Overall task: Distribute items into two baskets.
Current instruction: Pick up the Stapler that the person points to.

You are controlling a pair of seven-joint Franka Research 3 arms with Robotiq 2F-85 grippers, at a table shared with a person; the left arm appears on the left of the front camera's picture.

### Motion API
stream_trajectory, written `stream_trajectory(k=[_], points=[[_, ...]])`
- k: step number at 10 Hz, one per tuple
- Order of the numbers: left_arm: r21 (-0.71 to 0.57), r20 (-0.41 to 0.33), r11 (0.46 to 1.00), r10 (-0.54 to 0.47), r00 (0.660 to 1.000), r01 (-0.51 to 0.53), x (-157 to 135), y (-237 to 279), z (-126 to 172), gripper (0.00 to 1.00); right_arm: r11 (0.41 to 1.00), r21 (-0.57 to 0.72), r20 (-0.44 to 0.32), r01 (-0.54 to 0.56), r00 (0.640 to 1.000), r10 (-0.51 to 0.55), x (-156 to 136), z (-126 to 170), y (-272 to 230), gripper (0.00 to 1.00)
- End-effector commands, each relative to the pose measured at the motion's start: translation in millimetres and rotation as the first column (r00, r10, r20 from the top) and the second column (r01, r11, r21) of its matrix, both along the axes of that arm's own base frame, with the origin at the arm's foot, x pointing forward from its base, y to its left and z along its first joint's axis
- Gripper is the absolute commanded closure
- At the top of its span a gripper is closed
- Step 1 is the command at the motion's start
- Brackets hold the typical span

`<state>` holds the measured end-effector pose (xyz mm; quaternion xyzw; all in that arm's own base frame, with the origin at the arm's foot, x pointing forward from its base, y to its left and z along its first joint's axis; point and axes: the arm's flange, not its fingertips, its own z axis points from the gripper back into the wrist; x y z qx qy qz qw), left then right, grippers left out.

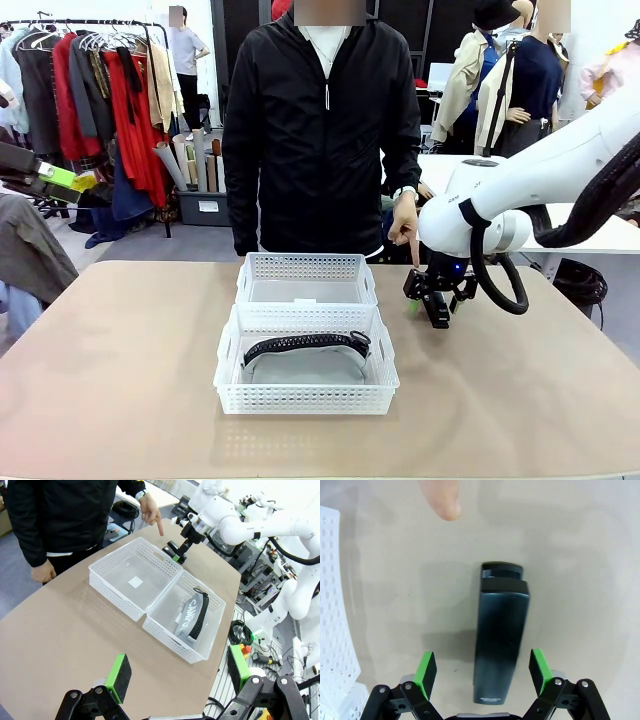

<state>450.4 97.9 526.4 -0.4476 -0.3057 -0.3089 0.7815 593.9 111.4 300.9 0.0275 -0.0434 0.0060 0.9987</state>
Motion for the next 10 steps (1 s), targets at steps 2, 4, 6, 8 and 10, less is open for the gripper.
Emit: stream_trajectory(k=[2,4,6,8,10], points=[[0.001,0.003,1.000,0.003,1.000,-0.003,-1,0,1,0.00,0.995,-0.087,0.022,0.043,0.999,-0.041,-1,1,1,0.18],[0.001,0.003,1.000,0.003,1.000,-0.003,-1,0,1,0.00,0.996,-0.085,0.044,0.036,0.999,-0.032,-2,2,1,0.46],[0.001,0.003,1.000,0.003,1.000,-0.003,-1,0,1,0.00,0.996,-0.084,0.053,0.023,0.998,-0.018,0,1,2,0.80],[0.001,0.003,1.000,0.003,1.000,-0.003,-1,0,1,0.00,0.995,-0.100,0.070,0.001,0.997,0.007,4,3,3,1.00],[0.001,0.003,1.000,0.003,1.000,-0.003,-1,0,1,0.00,0.998,-0.058,0.036,-0.001,0.999,0.003,3,5,0,1.00]])
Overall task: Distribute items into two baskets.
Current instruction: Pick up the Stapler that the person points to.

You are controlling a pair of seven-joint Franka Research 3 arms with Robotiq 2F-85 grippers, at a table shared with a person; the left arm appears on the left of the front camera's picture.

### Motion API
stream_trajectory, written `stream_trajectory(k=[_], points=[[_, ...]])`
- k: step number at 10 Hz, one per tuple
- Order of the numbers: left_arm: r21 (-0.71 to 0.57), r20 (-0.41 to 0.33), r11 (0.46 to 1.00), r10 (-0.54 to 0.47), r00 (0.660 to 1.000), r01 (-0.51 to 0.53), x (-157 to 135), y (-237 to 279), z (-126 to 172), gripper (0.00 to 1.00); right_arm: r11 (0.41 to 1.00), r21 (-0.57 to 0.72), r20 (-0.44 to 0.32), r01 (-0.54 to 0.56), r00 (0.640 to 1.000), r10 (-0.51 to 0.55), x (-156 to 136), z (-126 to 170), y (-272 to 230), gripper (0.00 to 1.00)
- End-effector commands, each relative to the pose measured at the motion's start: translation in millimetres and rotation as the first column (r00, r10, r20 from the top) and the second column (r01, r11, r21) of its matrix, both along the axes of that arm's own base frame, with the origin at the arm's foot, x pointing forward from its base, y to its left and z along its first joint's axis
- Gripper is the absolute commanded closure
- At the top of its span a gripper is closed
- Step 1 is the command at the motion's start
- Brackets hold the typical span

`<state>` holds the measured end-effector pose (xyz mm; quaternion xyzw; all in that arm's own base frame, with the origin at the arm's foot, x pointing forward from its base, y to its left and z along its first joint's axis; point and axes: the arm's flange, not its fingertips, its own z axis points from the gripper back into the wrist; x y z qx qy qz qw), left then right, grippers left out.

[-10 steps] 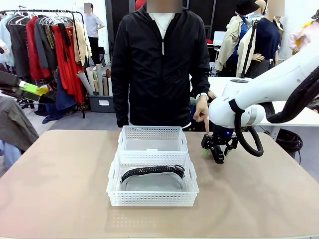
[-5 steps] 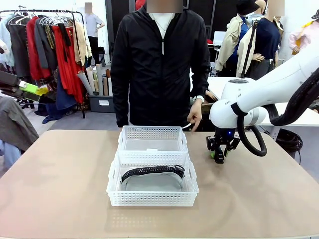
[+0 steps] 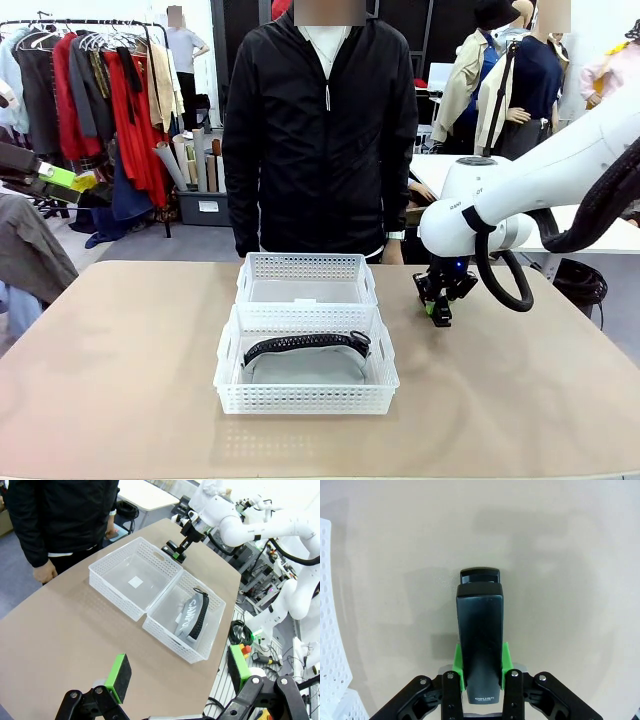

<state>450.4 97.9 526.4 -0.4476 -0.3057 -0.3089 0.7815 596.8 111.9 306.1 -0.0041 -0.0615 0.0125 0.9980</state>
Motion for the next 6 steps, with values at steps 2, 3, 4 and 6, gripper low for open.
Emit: stream_trajectory(k=[2,3,4,6], points=[[0.001,0.003,1.000,0.003,1.000,-0.003,-0.6,0.2,0.9,0.00,1.000,0.005,-0.001,0.007,1.000,-0.007,-0.4,0.0,-0.6,1.00],[0.001,0.003,1.000,0.003,1.000,-0.003,-0.6,0.2,0.9,0.00,1.000,0.005,-0.001,0.007,1.000,-0.007,-0.4,0.0,-0.6,1.00],[0.001,0.003,1.000,0.003,1.000,-0.003,-0.6,0.2,0.9,0.00,1.000,0.005,-0.001,0.007,1.000,-0.007,-0.4,0.0,-0.6,1.00],[0.001,0.003,1.000,0.003,1.000,-0.003,-0.6,0.2,0.9,0.00,1.000,0.001,0.000,0.001,1.000,-0.001,0.0,0.1,-0.2,1.00]])
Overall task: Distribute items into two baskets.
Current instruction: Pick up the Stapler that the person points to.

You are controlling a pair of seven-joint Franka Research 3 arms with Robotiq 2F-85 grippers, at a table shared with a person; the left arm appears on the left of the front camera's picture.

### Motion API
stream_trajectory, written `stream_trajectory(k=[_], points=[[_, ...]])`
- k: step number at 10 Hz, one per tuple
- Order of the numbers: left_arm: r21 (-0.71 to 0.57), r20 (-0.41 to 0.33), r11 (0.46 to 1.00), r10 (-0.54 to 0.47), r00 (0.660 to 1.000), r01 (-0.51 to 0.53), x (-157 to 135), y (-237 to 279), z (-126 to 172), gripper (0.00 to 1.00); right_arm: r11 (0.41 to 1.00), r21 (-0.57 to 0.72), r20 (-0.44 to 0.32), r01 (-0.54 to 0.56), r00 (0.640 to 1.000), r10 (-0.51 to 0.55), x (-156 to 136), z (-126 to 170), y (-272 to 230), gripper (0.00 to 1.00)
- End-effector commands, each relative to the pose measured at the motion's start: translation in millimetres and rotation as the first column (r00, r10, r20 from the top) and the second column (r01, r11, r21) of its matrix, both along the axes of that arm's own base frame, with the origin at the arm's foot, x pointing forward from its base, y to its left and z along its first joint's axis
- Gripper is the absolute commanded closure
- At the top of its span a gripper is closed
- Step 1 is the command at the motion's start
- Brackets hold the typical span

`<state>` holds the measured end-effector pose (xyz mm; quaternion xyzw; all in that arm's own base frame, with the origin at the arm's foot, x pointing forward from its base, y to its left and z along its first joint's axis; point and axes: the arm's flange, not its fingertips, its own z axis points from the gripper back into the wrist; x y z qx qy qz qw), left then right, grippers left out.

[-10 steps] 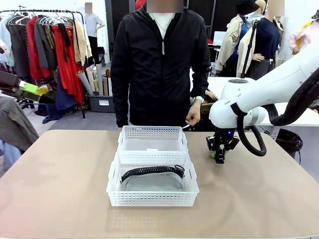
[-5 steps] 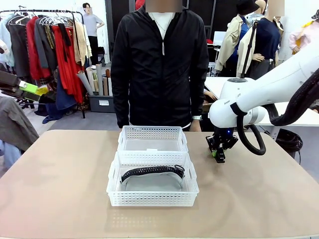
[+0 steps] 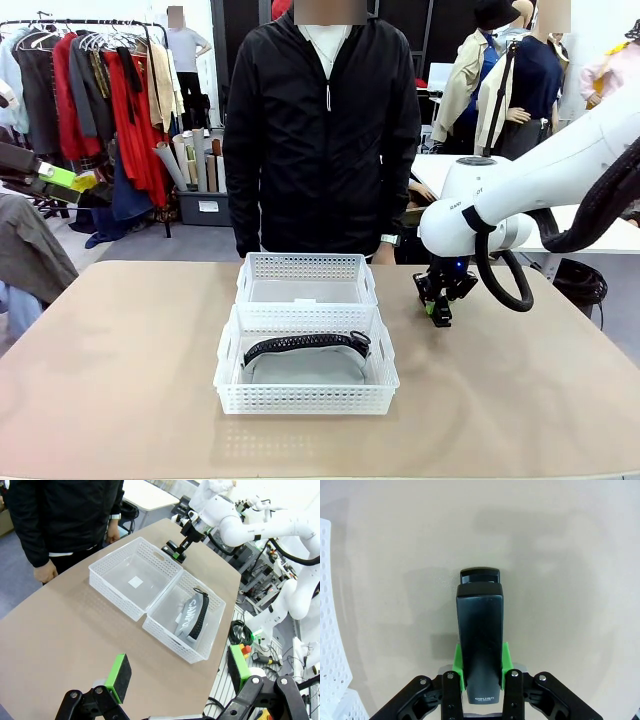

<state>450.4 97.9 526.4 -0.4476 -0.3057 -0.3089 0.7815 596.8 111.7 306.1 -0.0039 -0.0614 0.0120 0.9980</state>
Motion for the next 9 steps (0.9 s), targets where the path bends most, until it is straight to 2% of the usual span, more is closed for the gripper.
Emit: stream_trajectory(k=[1,4,5,6,9], points=[[0.001,0.003,1.000,0.003,1.000,-0.003,-1,0,1,0.00,0.999,0.001,0.018,-0.037,0.999,0.037,-5,20,-5,1.00],[0.001,0.003,1.000,0.003,1.000,-0.003,-1,0,1,0.00,0.997,0.018,0.066,-0.078,0.995,0.077,-33,87,-25,1.00],[0.001,0.003,1.000,0.003,1.000,-0.003,-1,0,1,0.00,0.993,0.016,0.058,-0.118,0.991,0.117,-42,108,-29,1.00],[0.001,0.003,1.000,0.003,1.000,-0.003,-1,0,1,0.00,0.978,0.039,0.031,-0.203,0.979,0.202,-52,132,-34,1.00],[0.001,0.003,1.000,0.003,1.000,-0.003,-1,0,1,0.00,0.901,0.112,0.057,-0.419,0.908,0.415,-86,190,-38,1.00]])
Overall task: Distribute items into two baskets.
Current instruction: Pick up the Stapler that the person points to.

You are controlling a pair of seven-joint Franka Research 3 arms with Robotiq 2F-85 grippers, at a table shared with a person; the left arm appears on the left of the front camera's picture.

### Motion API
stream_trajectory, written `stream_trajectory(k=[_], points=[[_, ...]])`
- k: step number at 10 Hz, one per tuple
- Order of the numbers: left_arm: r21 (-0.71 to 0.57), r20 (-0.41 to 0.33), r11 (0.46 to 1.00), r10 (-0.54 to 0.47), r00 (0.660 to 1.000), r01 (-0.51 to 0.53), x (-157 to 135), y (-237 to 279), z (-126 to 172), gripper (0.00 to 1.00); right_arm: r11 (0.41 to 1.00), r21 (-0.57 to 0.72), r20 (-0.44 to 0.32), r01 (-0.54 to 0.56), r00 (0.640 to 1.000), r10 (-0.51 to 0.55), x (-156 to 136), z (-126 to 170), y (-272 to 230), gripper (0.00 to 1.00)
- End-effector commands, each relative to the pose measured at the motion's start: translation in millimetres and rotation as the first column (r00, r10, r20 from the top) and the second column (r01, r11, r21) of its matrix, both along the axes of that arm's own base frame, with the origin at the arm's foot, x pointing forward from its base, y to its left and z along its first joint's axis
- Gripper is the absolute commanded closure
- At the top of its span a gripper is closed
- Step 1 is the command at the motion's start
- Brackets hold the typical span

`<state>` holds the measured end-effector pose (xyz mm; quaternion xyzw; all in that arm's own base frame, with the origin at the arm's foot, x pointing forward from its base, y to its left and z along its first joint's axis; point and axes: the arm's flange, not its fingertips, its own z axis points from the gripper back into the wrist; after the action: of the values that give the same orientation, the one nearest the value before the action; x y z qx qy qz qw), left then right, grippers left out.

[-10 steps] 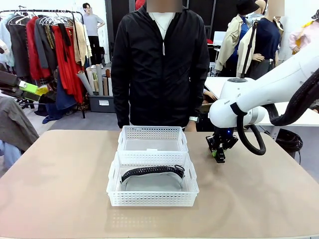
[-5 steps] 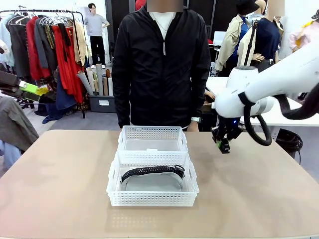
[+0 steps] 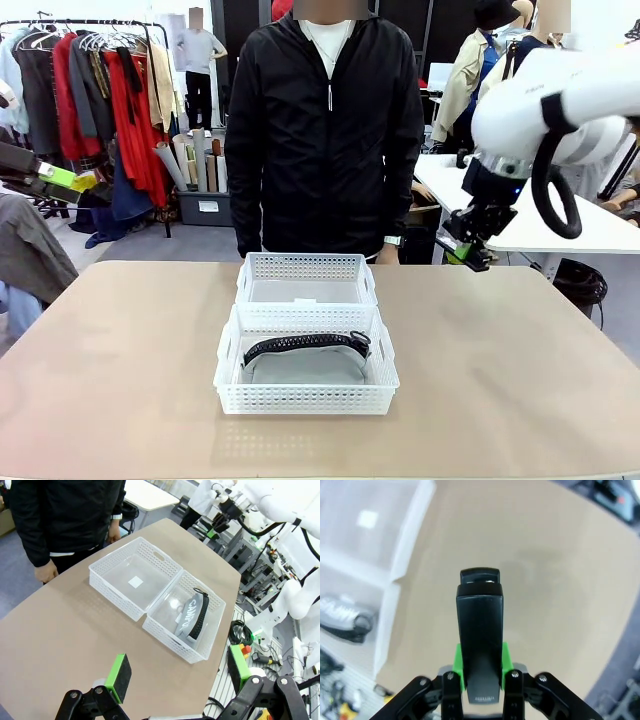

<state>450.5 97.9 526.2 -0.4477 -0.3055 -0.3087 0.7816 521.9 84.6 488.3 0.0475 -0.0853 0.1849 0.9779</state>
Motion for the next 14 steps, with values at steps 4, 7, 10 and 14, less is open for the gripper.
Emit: stream_trajectory(k=[4,7,10,14], points=[[0.001,0.004,1.000,0.003,1.000,-0.003,-1,0,1,0.00,0.978,-0.023,-0.062,-0.207,0.977,0.205,-49,50,-13,1.00],[0.001,0.004,1.000,0.003,1.000,-0.003,-1,0,1,0.00,0.944,-0.034,-0.081,-0.329,0.942,0.325,-70,68,-23,1.00],[0.001,0.004,1.000,0.003,1.000,-0.003,-1,0,1,0.00,0.920,-0.069,-0.116,-0.387,0.919,0.378,-70,74,-28,1.00],[0.001,0.004,1.000,0.003,1.000,-0.003,-1,0,1,0.00,0.936,-0.055,-0.112,-0.347,0.934,0.339,-71,69,-25,1.00]])
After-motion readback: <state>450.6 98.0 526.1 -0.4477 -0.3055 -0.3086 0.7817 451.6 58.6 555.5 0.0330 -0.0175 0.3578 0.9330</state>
